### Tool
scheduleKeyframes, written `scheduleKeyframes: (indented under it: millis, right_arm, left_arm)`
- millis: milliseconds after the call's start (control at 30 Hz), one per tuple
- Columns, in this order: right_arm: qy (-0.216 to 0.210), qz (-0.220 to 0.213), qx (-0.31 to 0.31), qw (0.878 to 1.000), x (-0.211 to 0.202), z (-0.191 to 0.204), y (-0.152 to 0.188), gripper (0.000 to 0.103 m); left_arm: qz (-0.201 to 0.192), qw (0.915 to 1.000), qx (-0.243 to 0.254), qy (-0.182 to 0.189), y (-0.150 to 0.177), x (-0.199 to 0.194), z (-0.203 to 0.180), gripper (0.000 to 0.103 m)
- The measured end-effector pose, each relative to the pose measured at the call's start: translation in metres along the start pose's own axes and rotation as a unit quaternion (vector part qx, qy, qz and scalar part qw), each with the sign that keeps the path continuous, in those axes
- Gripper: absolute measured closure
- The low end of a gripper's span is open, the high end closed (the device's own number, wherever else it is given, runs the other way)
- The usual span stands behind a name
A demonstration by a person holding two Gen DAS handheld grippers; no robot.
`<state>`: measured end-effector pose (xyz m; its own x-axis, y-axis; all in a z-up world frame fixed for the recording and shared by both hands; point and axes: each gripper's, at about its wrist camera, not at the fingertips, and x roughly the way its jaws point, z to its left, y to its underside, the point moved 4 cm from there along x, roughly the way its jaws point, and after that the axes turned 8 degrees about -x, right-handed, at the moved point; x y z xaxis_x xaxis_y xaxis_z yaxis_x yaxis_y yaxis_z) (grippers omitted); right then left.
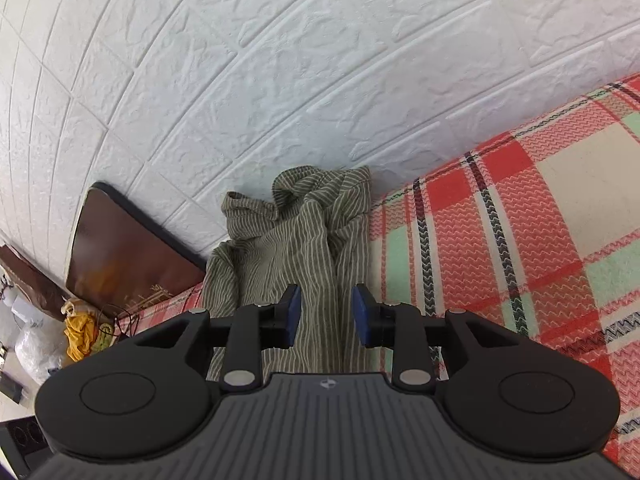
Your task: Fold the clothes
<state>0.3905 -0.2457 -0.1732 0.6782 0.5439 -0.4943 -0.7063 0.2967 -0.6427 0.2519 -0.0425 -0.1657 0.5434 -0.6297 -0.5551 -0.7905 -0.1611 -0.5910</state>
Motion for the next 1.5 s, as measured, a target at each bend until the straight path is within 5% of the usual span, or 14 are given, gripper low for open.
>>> scheduleKeyframes:
  millis: [67, 167, 267, 367, 633, 700, 767, 800, 967, 1067, 1133, 1233, 1367, 1500]
  right_arm:
    - [-0.006, 0.004, 0.001, 1.000, 0.006, 0.000, 0.001, 0.070]
    - [-0.012, 0.015, -0.005, 1.000, 0.018, 0.001, 0.002, 0.071]
    - [-0.012, 0.026, -0.015, 0.999, 0.026, 0.001, 0.003, 0.102]
    - [0.003, 0.021, 0.005, 1.000, 0.027, -0.012, 0.004, 0.102]
    - [0.018, 0.010, 0.020, 1.000, 0.022, -0.016, 0.005, 0.097]
    - [0.020, 0.001, 0.016, 1.000, 0.013, -0.010, 0.004, 0.082]
    - [0.014, -0.007, 0.001, 1.000, -0.002, -0.002, 0.005, 0.081]
    - [0.010, -0.010, -0.007, 1.000, -0.009, 0.002, 0.006, 0.081]
    - [-0.046, 0.016, -0.054, 0.997, -0.030, 0.031, 0.035, 0.081]
    - [-0.042, 0.040, -0.076, 0.995, -0.024, 0.037, 0.053, 0.081]
    - [-0.013, 0.046, -0.088, 0.995, -0.017, 0.033, 0.060, 0.081]
    - [0.010, 0.048, -0.035, 0.998, -0.009, 0.013, 0.058, 0.096]
    - [-0.024, 0.032, -0.036, 0.999, -0.039, 0.027, 0.057, 0.078]
    - [-0.056, 0.012, -0.045, 0.997, -0.089, 0.045, 0.081, 0.075]
  left_arm:
    - [0.000, 1.0000, -0.008, -0.004, -0.001, 0.004, 0.003, 0.063]
    - [0.003, 0.9999, -0.013, -0.007, -0.002, 0.007, 0.009, 0.096]
    - [-0.003, 0.9999, -0.006, -0.015, -0.004, 0.007, 0.014, 0.102]
    - [-0.001, 0.9997, -0.007, -0.022, -0.006, 0.009, 0.023, 0.103]
    - [0.001, 0.9991, 0.021, -0.037, -0.005, 0.008, 0.022, 0.097]
    - [-0.008, 0.9983, 0.031, -0.048, -0.006, -0.002, 0.020, 0.087]
    - [-0.024, 0.9965, 0.045, -0.066, -0.007, -0.015, 0.016, 0.071]
    - [-0.031, 0.9957, 0.053, -0.069, -0.007, -0.022, 0.013, 0.071]
    - [-0.022, 0.9941, 0.105, -0.014, 0.006, -0.038, -0.025, 0.071]
    - [-0.005, 0.9866, 0.162, -0.019, 0.024, -0.024, -0.043, 0.071]
    - [0.010, 0.9869, 0.154, -0.048, 0.028, -0.006, -0.033, 0.070]
    - [0.026, 0.9870, 0.137, -0.080, 0.031, 0.012, -0.020, 0.076]
    - [0.000, 0.9912, 0.115, -0.065, 0.022, -0.019, -0.021, 0.068]
    - [0.014, 0.9909, 0.119, -0.061, 0.037, -0.052, -0.025, 0.062]
